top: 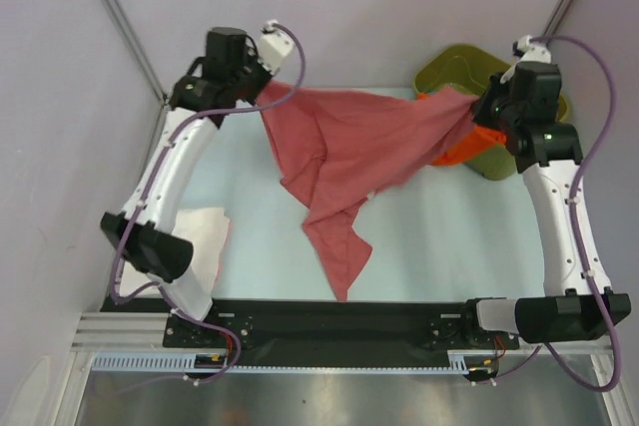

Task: Fold and stack the t-shirts
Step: Flatten the tshirt out

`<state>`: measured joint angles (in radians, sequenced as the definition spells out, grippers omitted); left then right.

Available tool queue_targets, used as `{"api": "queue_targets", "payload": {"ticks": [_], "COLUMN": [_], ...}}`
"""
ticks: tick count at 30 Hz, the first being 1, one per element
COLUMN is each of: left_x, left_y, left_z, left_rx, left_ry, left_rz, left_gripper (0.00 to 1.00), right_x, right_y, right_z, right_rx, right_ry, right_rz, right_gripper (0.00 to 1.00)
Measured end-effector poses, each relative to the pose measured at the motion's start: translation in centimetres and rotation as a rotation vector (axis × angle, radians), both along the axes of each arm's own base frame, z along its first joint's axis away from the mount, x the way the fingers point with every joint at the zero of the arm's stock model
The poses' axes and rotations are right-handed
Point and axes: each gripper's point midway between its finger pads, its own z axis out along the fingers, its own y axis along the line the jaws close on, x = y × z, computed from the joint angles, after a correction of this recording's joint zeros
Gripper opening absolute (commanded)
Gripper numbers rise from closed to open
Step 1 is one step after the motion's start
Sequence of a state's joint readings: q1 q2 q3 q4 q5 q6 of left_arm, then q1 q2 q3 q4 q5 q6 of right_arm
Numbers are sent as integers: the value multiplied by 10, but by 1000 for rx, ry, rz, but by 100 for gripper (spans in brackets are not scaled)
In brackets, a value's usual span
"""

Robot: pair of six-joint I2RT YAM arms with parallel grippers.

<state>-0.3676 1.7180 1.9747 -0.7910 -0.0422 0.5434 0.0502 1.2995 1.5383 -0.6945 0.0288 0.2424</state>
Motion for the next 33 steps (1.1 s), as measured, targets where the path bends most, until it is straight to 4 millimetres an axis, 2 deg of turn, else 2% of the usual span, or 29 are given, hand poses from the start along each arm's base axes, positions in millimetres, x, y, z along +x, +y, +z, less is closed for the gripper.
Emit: {"api": "queue_targets", "payload": {"ticks": [4,9,12,15,19,24,27,29,31,33], "left_x": [-17,-45,-59,-72,-84,-77,-70,-68,-69,-71], "left_y": [62,128,153,176,179,181,185,186,185,181], "left_z": [87,163,190,208,215,204,196,192,187,186], "left_rx": [26,27,17,10,-1,3,13,18,15,1], "left_ry": [-211,-390,-449,-490,-499,-458,-436,-422,-403,-393], "left_rz": [193,398,468,524,518,521,533,535,528,515], "left_gripper": [0,0,0,0,0,0,1,0,0,0], "right_x": [-8,-38,-57,-71,-75,-45,-18,-9,-7,-13], "right_y": [-1,7,16,26,35,49,51,51,52,51], "right_z": [80,162,205,233,253,260,247,238,233,237], "right_rx": [-57,-98,-109,-106,-102,-80,-73,-71,-72,-83], "right_ry": [-180,-385,-498,-581,-656,-677,-636,-610,-589,-597], "right_rz": [37,117,174,232,280,344,350,352,353,355], "right_gripper": [0,0,0,0,0,0,0,0,0,0]}}
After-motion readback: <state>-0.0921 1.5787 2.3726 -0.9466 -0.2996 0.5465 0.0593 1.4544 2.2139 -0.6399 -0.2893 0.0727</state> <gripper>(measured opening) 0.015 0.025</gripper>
